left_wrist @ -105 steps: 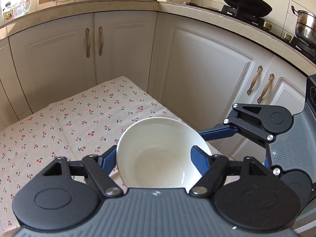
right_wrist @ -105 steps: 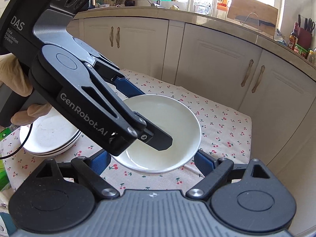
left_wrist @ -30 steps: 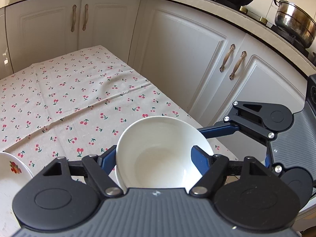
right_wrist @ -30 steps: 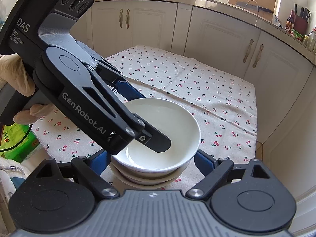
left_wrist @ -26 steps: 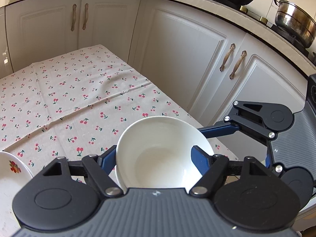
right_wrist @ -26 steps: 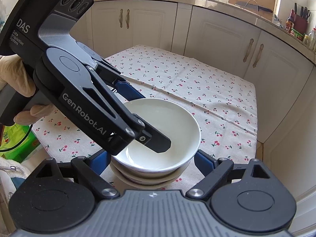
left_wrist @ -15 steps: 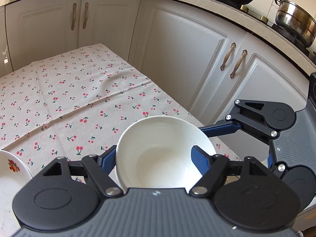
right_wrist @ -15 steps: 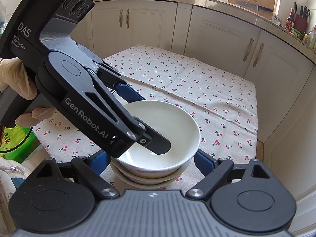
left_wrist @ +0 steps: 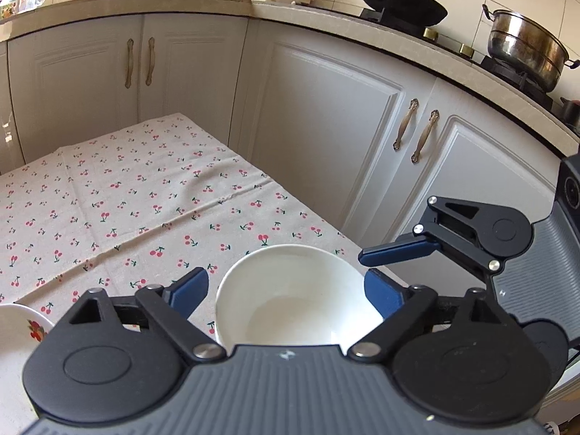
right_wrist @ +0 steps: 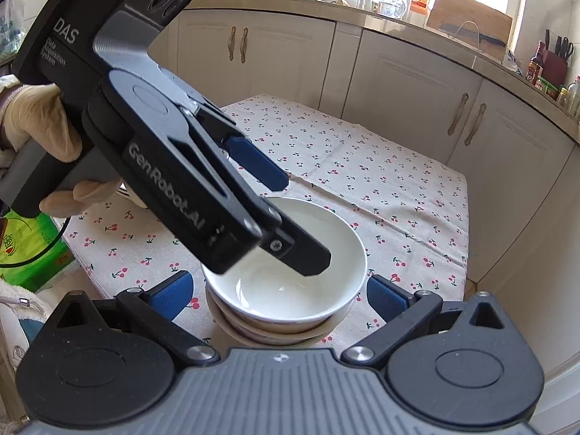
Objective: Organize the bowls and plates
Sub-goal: 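Grasp the rim of the three-bowl stack with the right gripper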
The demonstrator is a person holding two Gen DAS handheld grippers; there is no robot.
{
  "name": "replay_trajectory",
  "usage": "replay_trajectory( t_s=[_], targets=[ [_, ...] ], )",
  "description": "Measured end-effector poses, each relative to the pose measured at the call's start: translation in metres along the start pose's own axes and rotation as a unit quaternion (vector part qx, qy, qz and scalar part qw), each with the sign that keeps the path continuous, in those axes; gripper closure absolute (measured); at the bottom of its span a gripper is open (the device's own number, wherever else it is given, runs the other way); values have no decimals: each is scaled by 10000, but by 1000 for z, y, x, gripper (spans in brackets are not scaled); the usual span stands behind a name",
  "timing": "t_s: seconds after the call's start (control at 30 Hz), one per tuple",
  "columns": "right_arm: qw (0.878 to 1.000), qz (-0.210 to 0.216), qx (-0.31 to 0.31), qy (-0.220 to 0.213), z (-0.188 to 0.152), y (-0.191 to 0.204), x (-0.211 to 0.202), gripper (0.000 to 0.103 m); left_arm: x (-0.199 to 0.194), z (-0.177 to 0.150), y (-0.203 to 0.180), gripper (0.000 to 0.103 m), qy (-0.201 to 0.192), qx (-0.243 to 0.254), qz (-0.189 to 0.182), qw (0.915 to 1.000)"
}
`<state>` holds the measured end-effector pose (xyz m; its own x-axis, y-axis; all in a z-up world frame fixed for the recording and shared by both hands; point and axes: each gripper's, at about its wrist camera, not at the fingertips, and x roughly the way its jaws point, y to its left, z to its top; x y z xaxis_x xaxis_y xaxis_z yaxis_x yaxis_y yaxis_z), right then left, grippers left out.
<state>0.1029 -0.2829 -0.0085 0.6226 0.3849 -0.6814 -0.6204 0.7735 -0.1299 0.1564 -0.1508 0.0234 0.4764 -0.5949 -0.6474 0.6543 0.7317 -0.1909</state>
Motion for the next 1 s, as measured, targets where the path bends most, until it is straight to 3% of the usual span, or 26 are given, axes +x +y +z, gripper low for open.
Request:
replay_trajectory(
  t_s=[0.3, 0.47, 1.0],
  targets=[
    [9997, -76, 237, 0, -21, -6, -12, 0, -26, -19, 1, 5, -207, 399, 199, 9988],
    [9992, -104, 368, 68, -33, -9, -6, 0, -30, -40, -1, 3, -130, 758, 384, 9963],
    [9986, -41, 165, 492, -47, -9, 38, 0, 6, -77, 3, 3, 669, 1203, 315, 9900]
  ],
)
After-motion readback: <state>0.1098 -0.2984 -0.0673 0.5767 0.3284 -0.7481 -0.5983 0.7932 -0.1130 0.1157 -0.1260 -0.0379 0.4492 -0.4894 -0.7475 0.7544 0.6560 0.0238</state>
